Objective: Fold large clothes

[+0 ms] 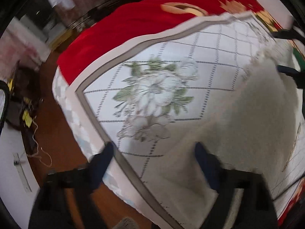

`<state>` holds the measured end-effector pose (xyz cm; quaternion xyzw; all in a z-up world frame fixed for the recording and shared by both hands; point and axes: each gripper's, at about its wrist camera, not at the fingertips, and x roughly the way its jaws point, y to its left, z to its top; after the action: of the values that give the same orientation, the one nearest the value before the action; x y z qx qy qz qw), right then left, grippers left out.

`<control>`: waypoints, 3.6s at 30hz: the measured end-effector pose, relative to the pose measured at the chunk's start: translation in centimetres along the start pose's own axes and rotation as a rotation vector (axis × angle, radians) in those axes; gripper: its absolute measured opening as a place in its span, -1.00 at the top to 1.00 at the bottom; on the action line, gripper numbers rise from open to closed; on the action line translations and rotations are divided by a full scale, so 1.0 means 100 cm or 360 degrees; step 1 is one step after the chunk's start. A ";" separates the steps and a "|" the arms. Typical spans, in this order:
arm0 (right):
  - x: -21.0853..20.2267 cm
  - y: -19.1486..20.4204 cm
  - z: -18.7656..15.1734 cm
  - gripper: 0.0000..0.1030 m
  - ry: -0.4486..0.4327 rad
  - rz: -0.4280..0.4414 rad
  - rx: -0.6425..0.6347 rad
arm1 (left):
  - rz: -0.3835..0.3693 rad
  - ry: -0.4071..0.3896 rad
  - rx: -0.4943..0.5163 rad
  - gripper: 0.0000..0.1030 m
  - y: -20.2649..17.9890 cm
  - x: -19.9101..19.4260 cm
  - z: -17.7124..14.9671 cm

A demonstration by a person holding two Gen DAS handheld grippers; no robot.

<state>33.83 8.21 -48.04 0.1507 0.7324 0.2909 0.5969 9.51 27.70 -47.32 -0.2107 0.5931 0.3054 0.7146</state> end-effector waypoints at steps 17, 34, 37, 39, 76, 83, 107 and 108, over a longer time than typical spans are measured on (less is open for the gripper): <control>-0.079 -0.245 -0.013 -1.00 -0.0357 0.0128 0.0447 | 0.0122 0.0102 0.0081 -1.00 -0.025 0.049 0.000; -0.182 -0.278 -0.180 0.38 -0.0746 0.0082 0.0860 | 0.0201 -0.0013 0.0003 -1.00 -0.034 -0.029 -0.017; -0.217 -0.308 -0.273 0.39 -0.0760 -0.0097 0.1097 | 0.0147 -0.0007 -0.0004 -1.00 -0.045 -0.033 -0.022; -0.224 -0.327 -0.317 0.38 -0.0713 -0.0171 0.1232 | 0.0097 0.0009 -0.0004 -0.98 -0.056 -0.031 -0.025; -0.169 -0.292 -0.110 0.07 -0.0264 -0.0776 0.0589 | -0.0178 0.0058 0.0343 0.56 -0.193 0.034 -0.003; -0.238 -0.234 -0.145 0.05 -0.0342 -0.0575 0.0308 | -0.0288 -0.0072 0.0213 -0.81 -0.182 -0.018 -0.007; -0.173 -0.251 -0.187 -0.25 -0.0040 -0.0364 0.0330 | -0.0708 0.0333 -0.0922 -0.78 -0.088 0.033 -0.176; -0.172 -0.256 -0.191 -0.24 -0.0030 -0.0349 0.0353 | -0.0677 0.0283 -0.0931 -0.77 -0.091 0.035 -0.171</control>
<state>22.87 -26.36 -47.73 0.1377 0.7665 0.1398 0.6116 3.84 10.36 -54.90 -0.5502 0.4836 0.2870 0.6173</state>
